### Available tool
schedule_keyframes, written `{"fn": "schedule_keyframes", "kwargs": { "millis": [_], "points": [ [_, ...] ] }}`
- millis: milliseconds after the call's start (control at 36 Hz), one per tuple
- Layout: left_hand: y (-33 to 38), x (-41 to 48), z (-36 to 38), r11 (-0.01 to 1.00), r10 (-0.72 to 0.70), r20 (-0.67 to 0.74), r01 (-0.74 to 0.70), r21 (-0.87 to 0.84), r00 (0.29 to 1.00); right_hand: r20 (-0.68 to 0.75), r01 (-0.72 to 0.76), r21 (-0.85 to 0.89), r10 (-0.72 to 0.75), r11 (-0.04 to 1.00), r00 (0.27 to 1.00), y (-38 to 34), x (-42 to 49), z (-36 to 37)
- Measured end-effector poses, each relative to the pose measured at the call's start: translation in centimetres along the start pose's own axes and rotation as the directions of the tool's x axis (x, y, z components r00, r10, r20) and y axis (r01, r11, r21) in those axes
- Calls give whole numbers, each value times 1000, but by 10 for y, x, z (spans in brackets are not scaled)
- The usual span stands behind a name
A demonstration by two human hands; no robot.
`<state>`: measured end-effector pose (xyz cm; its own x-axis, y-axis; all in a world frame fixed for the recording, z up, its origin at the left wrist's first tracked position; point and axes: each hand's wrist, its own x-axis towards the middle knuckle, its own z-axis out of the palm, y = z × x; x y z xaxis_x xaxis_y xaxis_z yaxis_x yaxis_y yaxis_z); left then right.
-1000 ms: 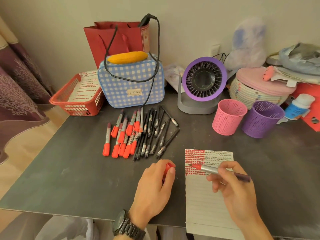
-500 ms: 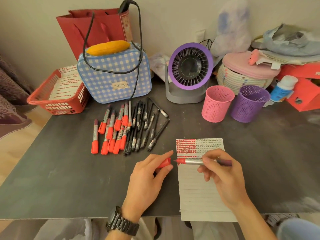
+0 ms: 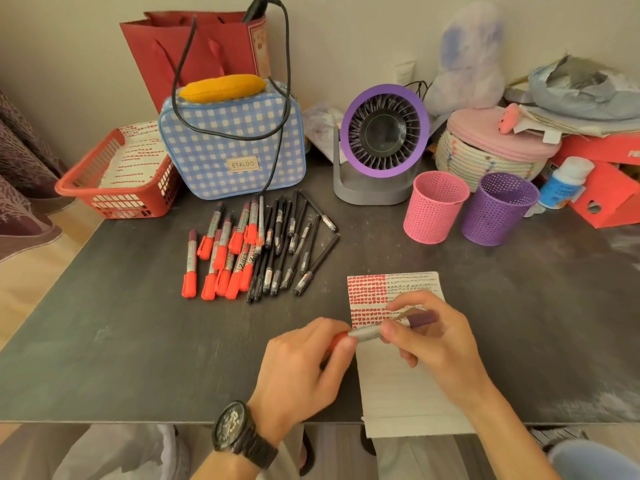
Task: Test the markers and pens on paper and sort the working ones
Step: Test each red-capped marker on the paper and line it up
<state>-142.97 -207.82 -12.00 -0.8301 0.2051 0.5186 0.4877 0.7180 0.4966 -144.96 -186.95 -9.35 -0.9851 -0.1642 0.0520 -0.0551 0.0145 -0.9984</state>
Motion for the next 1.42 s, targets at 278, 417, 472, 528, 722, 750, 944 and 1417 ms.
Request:
{"fn": "schedule_keyframes", "kwargs": {
  "millis": [278, 417, 472, 528, 722, 750, 944, 1417],
  "points": [
    [42, -1, -11, 897, -394, -257, 308, -317, 882, 87, 173, -268, -155, 948, 984, -30, -29, 17],
    [53, -10, -11, 870, -461, -287, 364, -333, 840, 45, 108, -94, -104, 990, 994, -28, -40, 25],
    [55, -10, -13, 876, -451, -281, 360, -322, 847, 4, 65, -59, -65, 996, 998, -23, -45, 26],
    [56, -11, -15, 874, -446, -252, 359, -327, 859, -11, 48, -65, -48, 997, 999, -23, -48, 26],
    [55, -5, -21, 883, -421, -165, 361, -299, 892, -76, 2, 1, -2, 1000, 997, -20, -49, 32],
    [53, -4, -23, 892, -403, -124, 359, -276, 907, -80, -27, 24, 29, 999, 996, -17, -50, 33],
    [30, -8, -43, 983, -185, 174, 185, 19, 967, -82, -28, -89, 21, 996, 996, -15, -37, 25],
    [-49, -83, -95, 796, -567, -309, 605, 34, 764, -45, 192, -600, -273, 776, 961, 3, -28, 49]
  ]
}}
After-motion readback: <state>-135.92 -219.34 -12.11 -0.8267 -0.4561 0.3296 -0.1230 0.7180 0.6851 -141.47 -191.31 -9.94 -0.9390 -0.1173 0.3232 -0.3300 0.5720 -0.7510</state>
